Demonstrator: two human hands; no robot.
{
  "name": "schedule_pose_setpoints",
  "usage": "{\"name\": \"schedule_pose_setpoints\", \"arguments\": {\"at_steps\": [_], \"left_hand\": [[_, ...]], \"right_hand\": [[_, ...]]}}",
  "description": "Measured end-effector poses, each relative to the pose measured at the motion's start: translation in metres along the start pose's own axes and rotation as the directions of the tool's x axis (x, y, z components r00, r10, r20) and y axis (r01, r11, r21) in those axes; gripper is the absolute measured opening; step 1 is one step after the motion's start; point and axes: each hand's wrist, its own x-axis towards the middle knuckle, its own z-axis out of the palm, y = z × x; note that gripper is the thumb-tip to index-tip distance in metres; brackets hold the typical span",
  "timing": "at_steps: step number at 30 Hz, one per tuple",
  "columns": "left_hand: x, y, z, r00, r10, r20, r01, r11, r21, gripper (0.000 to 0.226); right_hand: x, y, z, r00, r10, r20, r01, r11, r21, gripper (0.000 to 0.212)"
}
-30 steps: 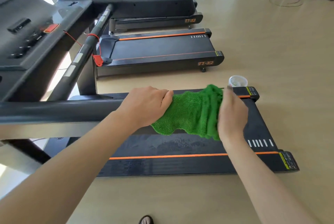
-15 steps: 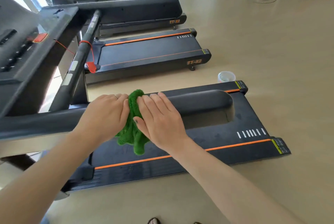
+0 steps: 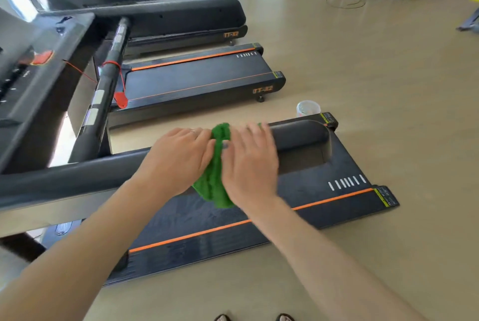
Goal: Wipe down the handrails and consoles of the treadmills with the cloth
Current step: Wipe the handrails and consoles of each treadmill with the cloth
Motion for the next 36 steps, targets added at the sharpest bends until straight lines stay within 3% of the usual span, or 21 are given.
{"name": "schedule_pose_setpoints", "arguments": {"at_steps": [2, 4, 6, 8, 10, 13, 15, 17, 18, 20, 22, 23, 26, 28, 30, 33, 36], "left_hand": [[-0.012, -0.016, -0.001, 0.999, -0.042, -0.011, 0.041, 0.999, -0.033, 0.049], [-0.022, -0.026, 0.000, 0.997, -0.078, -0.026, 0.077, 0.995, -0.065, 0.051], [-0.024, -0.025, -0.003, 0.997, -0.072, -0.004, 0.071, 0.995, -0.073, 0.053], [-0.027, -0.035, -0.006, 0.997, -0.076, 0.012, 0.076, 0.992, -0.098, 0.056], [-0.035, -0.052, -0.010, 0.989, -0.150, 0.016, 0.151, 0.978, -0.142, 0.059], [-0.048, -0.063, -0.011, 0.966, -0.259, 0.022, 0.259, 0.952, -0.166, 0.056], [-0.049, -0.057, -0.010, 0.968, -0.250, 0.020, 0.250, 0.955, -0.163, 0.056], [-0.047, -0.056, -0.009, 0.963, -0.267, 0.033, 0.269, 0.946, -0.179, 0.058], [-0.047, -0.058, -0.008, 0.960, -0.278, 0.039, 0.280, 0.942, -0.188, 0.058], [-0.049, -0.060, -0.005, 0.956, -0.288, 0.049, 0.292, 0.932, -0.214, 0.056], [-0.054, -0.064, -0.007, 0.938, -0.339, 0.073, 0.344, 0.882, -0.323, 0.054], [-0.055, -0.068, -0.009, 0.917, -0.391, 0.076, 0.386, 0.825, -0.413, 0.054], [-0.055, -0.079, -0.013, 0.852, -0.515, 0.092, 0.449, 0.629, -0.635, 0.060], [-0.056, -0.079, -0.014, 0.865, -0.485, 0.127, 0.466, 0.685, -0.560, 0.060], [-0.056, -0.073, -0.015, 0.893, -0.429, 0.140, 0.446, 0.795, -0.411, 0.056], [-0.054, -0.062, -0.016, 0.931, -0.350, 0.105, 0.366, 0.881, -0.300, 0.050], [-0.050, -0.063, -0.009, 0.940, -0.329, 0.089, 0.341, 0.903, -0.263, 0.055]], "right_hand": [[0.001, -0.021, 0.005, 0.996, -0.088, 0.026, 0.087, 0.996, 0.035, 0.044], [0.003, 0.001, 0.002, 0.979, -0.204, 0.007, 0.204, 0.979, 0.006, 0.045], [0.002, 0.045, -0.005, 0.981, -0.173, -0.083, 0.173, 0.985, -0.011, 0.044], [-0.004, 0.083, -0.011, 0.980, 0.028, -0.196, -0.028, 1.000, 0.001, 0.042], [-0.007, 0.099, -0.006, 0.919, 0.268, -0.290, -0.249, 0.963, 0.102, 0.043], [-0.003, 0.076, 0.007, 0.708, 0.597, -0.376, -0.484, 0.799, 0.358, 0.043], [-0.006, 0.041, 0.013, 0.576, 0.744, -0.338, -0.564, 0.661, 0.494, 0.046], [-0.016, -0.003, 0.023, 0.537, 0.803, -0.258, -0.600, 0.578, 0.553, 0.053], [-0.023, -0.031, 0.028, 0.576, 0.783, -0.233, -0.583, 0.594, 0.554, 0.055], [-0.042, -0.090, 0.040, 0.762, 0.612, -0.212, -0.459, 0.741, 0.491, 0.058], [-0.063, -0.140, 0.058, 0.956, 0.256, -0.145, -0.191, 0.915, 0.356, 0.056], [-0.071, -0.153, 0.068, 0.988, 0.106, -0.111, -0.069, 0.953, 0.296, 0.054], [-0.069, -0.141, 0.075, 0.990, -0.110, -0.091, 0.120, 0.987, 0.105, 0.056], [-0.061, -0.108, 0.064, 0.981, -0.161, -0.107, 0.165, 0.986, 0.032, 0.055], [-0.044, -0.062, 0.049, 0.982, -0.029, -0.185, 0.028, 1.000, -0.007, 0.050], [-0.014, -0.005, 0.035, 0.937, 0.174, -0.303, -0.212, 0.972, -0.097, 0.033], [-0.003, -0.010, 0.031, 0.970, 0.102, -0.221, -0.142, 0.975, -0.173, 0.030]]}}
